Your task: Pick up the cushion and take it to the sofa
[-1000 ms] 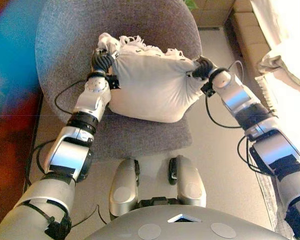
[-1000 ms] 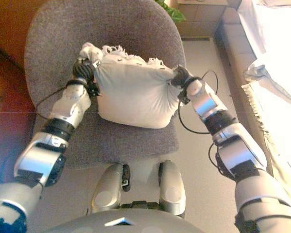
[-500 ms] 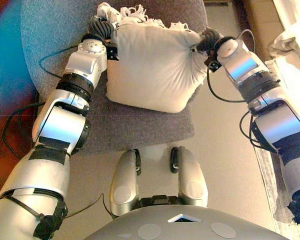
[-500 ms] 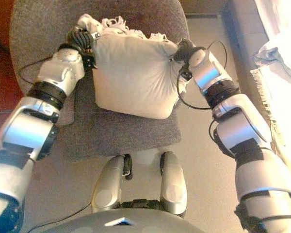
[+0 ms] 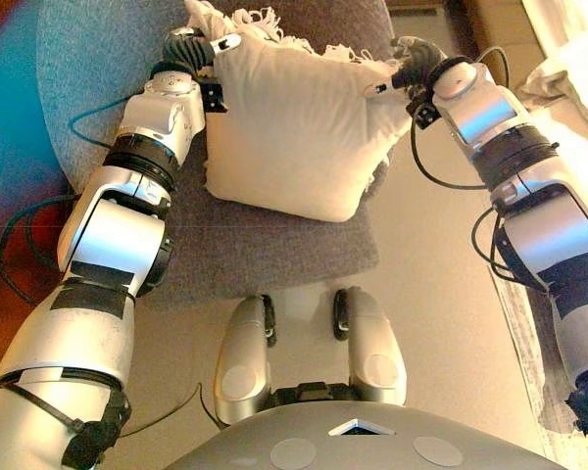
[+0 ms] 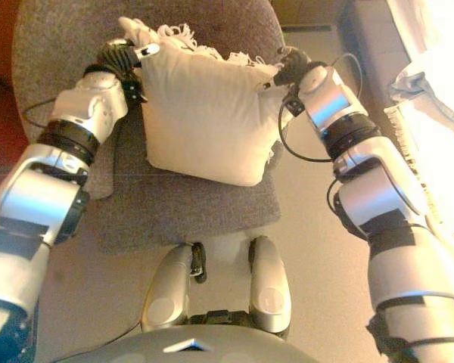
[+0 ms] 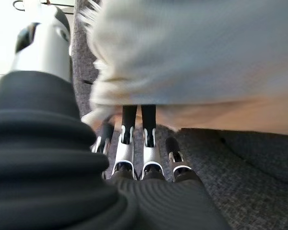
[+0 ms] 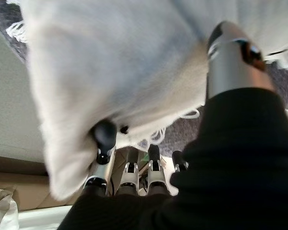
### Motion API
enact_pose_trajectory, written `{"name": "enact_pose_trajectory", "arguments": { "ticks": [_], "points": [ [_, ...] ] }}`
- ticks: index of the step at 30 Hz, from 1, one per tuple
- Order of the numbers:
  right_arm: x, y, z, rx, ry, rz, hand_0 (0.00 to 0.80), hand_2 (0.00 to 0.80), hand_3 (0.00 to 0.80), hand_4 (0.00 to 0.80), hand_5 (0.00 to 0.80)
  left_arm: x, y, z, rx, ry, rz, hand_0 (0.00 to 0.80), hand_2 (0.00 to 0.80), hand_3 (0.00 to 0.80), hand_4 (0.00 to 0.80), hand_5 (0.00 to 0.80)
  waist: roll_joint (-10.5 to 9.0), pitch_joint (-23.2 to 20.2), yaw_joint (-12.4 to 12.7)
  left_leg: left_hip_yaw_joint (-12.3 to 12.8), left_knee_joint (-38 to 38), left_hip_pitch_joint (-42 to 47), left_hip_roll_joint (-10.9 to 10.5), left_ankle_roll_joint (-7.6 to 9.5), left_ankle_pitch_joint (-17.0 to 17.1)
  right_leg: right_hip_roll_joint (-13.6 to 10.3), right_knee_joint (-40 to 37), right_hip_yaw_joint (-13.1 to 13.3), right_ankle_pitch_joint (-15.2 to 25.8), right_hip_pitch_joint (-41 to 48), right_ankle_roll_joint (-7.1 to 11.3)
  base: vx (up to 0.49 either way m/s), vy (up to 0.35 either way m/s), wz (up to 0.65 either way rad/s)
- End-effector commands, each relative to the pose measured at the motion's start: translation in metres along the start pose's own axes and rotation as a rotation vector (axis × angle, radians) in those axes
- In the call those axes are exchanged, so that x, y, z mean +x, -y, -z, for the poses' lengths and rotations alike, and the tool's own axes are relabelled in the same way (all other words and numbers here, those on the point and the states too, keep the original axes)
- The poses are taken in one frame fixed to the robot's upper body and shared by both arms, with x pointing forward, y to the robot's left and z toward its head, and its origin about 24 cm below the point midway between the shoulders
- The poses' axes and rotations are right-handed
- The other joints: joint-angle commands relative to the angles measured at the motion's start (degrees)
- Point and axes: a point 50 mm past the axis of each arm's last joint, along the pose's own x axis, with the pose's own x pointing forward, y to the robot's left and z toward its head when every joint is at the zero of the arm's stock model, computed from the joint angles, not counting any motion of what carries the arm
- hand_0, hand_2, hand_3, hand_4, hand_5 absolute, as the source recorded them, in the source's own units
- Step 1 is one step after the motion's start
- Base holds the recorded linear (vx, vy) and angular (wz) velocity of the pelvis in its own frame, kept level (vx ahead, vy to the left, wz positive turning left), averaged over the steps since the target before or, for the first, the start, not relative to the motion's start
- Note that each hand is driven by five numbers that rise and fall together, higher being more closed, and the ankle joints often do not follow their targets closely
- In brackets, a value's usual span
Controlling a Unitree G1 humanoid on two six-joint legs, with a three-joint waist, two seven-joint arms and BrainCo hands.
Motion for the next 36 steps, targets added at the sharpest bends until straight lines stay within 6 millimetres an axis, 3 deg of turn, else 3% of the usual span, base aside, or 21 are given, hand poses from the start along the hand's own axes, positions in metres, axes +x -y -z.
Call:
{"name": "enact_pose_trajectory", "arguments": {
  "ticks": [1,8,17,22,26,32,36],
  "points": [
    [-0.004,0.030,-0.010,0.011,0.014,0.107,0.000,0.000,0.000,0.000,0.000,0.000,-0.022,-0.040,0.009,0.168,-0.094,0.000,0.000,0.000,0.000,0.000,0.64,-3.7,0.1,-2.0,-8.6,2.6,1.7,-4.69,6.3,-1.7,-12.8,1.8,9.2,4.5,2.51,0.000,0.000,0.00],
    [-0.006,0.043,0.015,0.064,-0.015,0.133,0.000,0.000,0.000,0.000,0.000,0.004,-0.069,-0.017,-0.076,0.160,-0.171,0.000,0.000,0.000,0.000,0.000,0.68,-5.3,1.2,-3.5,-17.1,6.6,1.3,-5.08,10.1,-0.6,-21.3,1.5,11.2,8.7,2.10,0.008,-0.022,0.04],
    [-0.011,0.057,0.029,0.101,0.012,0.195,0.000,0.000,0.000,0.000,0.000,-0.003,-0.111,-0.017,0.011,0.281,-0.361,0.000,0.000,0.000,0.000,0.000,0.88,-8.1,2.2,-3.3,-27.5,12.4,0.6,-5.48,14.5,1.5,-30.7,-0.5,13.1,15.0,1.61,0.004,-0.016,0.06],
    [-0.021,0.053,0.035,0.151,0.074,0.223,0.000,0.000,0.000,0.000,0.000,-0.010,-0.102,0.007,-0.004,0.319,-0.253,0.000,0.000,0.000,0.000,0.000,0.45,-11.5,2.5,-1.9,-31.8,16.8,0.3,-5.41,14.7,2.7,-34.8,-1.4,13.4,19.5,1.56,0.107,-0.012,0.07],
    [-0.035,0.037,0.062,0.189,0.110,0.229,0.000,0.000,0.000,0.000,0.000,-0.028,-0.086,0.042,-0.044,0.358,-0.145,0.000,0.000,0.000,0.000,0.000,0.25,-14.1,2.6,-0.8,-34.7,20.5,-0.2,-4.82,14.4,3.7,-37.6,-1.7,13.7,23.0,1.50,0.120,0.016,0.03],
    [-0.073,-0.017,0.123,0.295,0.150,0.193,0.000,0.000,0.000,0.000,0.000,-0.076,-0.069,0.097,-0.285,0.334,0.037,0.000,0.000,0.000,0.000,0.000,0.02,-16.0,2.0,0.5,-37.8,24.1,-1.0,-3.58,14.1,4.6,-41.2,-1.7,15.2,25.8,1.57,0.028,0.029,0.00],
    [-0.099,-0.050,0.142,0.436,0.219,0.118,0.000,0.000,0.000,0.000,0.000,-0.105,-0.056,0.128,-0.442,0.282,0.125,0.000,0.000,0.000,0.000,0.000,0.29,-16.5,1.8,1.3,-39.0,25.7,-1.5,-2.73,14.0,5.2,-42.5,-1.5,16.2,26.6,1.61,-0.027,0.028,-0.12]
  ]
}}
